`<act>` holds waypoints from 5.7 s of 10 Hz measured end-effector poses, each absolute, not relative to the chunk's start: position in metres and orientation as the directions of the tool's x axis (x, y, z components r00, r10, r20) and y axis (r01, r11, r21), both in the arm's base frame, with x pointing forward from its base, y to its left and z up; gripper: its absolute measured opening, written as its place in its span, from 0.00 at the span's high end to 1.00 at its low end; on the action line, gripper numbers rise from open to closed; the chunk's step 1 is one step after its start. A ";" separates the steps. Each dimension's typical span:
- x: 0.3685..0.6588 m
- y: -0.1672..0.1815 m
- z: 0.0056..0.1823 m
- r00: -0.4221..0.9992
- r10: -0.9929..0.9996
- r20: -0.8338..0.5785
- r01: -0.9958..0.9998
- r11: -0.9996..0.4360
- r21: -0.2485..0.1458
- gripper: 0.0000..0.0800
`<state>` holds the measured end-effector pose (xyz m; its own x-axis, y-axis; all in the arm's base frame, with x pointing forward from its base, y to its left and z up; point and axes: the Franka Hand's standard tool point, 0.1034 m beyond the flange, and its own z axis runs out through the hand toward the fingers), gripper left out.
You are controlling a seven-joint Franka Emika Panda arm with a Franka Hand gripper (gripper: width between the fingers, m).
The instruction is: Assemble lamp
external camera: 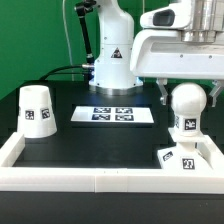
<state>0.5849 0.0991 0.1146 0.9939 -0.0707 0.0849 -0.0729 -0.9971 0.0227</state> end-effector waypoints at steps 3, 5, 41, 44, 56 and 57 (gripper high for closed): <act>0.585 0.098 0.114 0.970 -0.226 0.087 -0.228 -0.974 0.009 0.27; 0.584 0.099 0.114 0.898 -0.432 0.083 -0.432 -0.902 -0.011 0.27; 0.586 0.104 0.114 0.981 0.176 0.081 0.178 -0.984 -0.013 0.13; 0.587 0.102 0.114 0.891 0.448 0.079 0.448 -0.894 0.021 0.13; 0.590 0.103 0.111 0.515 0.857 0.000 0.853 -0.513 0.099 0.28; 0.590 0.103 0.111 0.530 0.848 0.002 0.844 -0.527 0.099 0.28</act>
Offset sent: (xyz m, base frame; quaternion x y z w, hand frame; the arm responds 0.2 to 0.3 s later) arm 0.0000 0.0000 0.0000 0.0000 0.0000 0.1938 0.9810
